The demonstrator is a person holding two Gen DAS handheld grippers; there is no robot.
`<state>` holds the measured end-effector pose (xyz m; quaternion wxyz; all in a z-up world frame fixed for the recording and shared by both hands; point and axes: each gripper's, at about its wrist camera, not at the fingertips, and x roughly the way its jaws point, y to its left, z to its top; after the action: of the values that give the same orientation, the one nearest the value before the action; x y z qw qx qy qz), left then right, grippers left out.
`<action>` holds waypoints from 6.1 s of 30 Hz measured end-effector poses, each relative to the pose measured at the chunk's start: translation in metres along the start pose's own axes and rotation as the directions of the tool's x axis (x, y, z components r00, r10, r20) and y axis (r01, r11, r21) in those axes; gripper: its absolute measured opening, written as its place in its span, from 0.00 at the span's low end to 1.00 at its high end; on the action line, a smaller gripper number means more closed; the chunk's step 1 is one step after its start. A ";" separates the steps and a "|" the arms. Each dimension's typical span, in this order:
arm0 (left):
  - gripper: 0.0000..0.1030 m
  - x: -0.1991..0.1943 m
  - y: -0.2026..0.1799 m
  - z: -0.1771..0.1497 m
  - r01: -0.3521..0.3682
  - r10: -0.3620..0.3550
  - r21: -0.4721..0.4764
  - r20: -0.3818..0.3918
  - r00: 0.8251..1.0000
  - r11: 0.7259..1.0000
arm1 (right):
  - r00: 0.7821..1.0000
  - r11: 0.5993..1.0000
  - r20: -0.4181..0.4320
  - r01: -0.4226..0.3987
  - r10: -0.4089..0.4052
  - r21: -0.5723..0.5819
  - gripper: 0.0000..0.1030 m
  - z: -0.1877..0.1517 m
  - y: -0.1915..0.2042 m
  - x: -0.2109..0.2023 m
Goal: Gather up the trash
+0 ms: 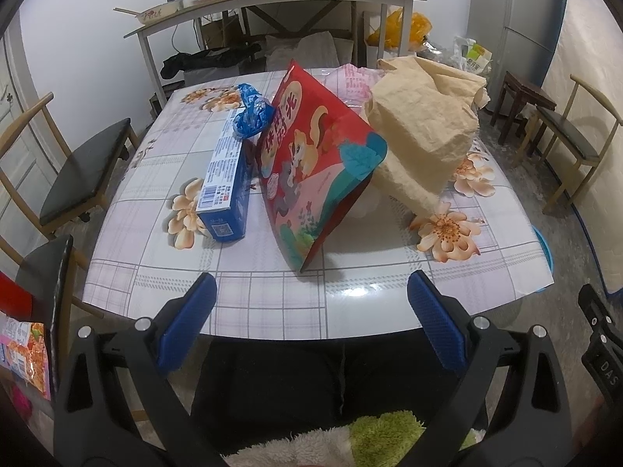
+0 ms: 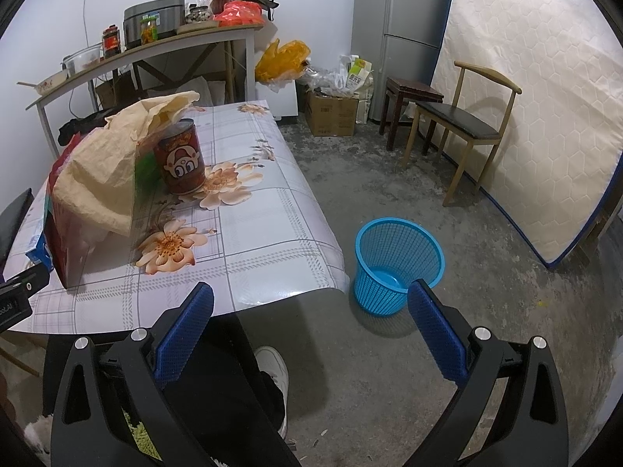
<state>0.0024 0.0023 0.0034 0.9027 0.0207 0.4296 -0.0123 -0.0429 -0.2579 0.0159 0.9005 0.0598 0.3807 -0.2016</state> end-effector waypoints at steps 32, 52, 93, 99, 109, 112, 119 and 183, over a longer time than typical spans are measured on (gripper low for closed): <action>0.92 0.012 0.005 -0.009 0.000 0.000 -0.002 -0.011 1.000 1.000 | 1.000 1.000 -0.013 0.004 -0.004 0.011 0.94 -0.003 0.001 0.005; 0.92 0.015 0.026 0.006 0.207 -0.211 0.044 0.115 0.971 0.977 | 0.964 0.965 0.174 -0.162 0.199 -0.205 0.94 0.047 0.039 0.001; 0.92 0.047 0.055 0.019 0.399 -0.396 0.031 0.211 0.894 0.917 | 0.893 0.582 -0.061 -0.341 0.445 -0.738 0.09 0.116 0.163 0.069; 0.92 0.036 0.050 0.019 0.394 -0.398 0.069 0.250 0.882 0.916 | 0.865 0.716 -0.026 -0.432 0.501 -0.548 0.07 0.109 0.119 0.053; 0.92 0.020 0.031 0.027 0.393 -0.419 0.147 0.270 0.867 0.908 | 0.757 0.756 -0.001 -0.653 0.653 -0.047 0.06 0.078 0.025 0.069; 0.92 0.015 0.020 0.031 0.399 -0.434 0.175 0.270 0.860 0.900 | 0.703 0.697 -0.007 -0.704 0.711 0.138 0.06 0.058 0.000 0.092; 0.91 0.006 -0.026 0.041 0.464 -0.516 0.251 0.214 0.829 0.850 | 0.761 0.746 -0.044 -0.621 0.648 0.242 0.06 0.026 -0.029 0.118; 0.25 0.227 -0.546 0.066 0.459 -0.313 0.669 -0.336 0.889 0.585 | 0.948 0.655 -0.192 -0.021 0.252 0.755 0.11 -0.011 -0.311 0.390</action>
<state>0.1752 -0.5470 -0.1457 0.7494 0.2869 0.4623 -0.3774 0.0683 -0.6625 -0.2541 0.7463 0.4787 0.3828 -0.2596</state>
